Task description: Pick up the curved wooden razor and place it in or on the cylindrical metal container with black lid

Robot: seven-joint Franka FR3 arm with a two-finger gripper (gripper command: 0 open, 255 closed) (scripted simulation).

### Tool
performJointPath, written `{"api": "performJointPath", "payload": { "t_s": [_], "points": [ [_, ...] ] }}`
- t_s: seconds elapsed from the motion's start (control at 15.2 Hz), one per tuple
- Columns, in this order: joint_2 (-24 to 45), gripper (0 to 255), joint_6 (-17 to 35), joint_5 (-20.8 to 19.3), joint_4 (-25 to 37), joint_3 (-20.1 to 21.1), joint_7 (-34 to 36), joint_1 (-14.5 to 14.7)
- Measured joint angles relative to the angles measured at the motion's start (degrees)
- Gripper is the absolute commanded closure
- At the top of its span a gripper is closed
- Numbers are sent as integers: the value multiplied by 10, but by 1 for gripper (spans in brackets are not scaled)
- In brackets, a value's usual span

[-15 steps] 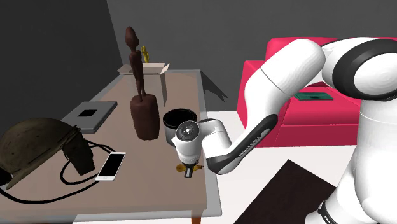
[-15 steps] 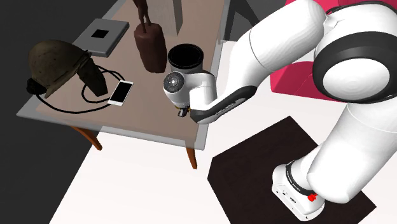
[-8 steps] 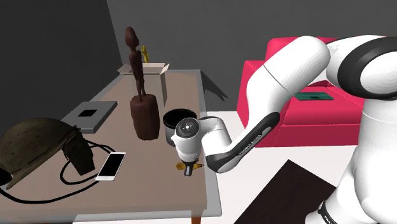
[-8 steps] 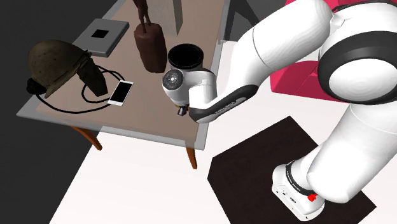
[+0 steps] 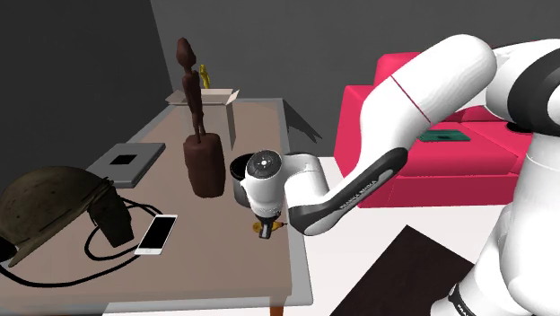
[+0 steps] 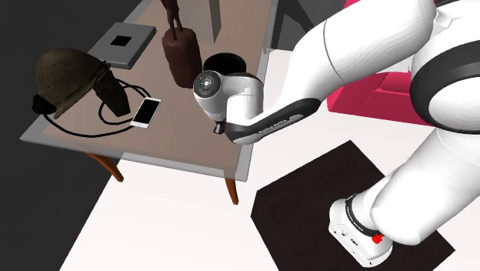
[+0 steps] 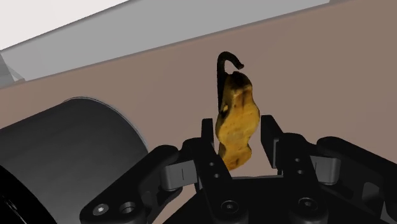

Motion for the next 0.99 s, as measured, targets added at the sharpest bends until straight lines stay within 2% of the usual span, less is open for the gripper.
{"api": "performJointPath", "payload": {
  "t_s": [0.99],
  "points": [
    [-79, 255, -76, 88, 21, 19, -86, -10]
  ]
}}
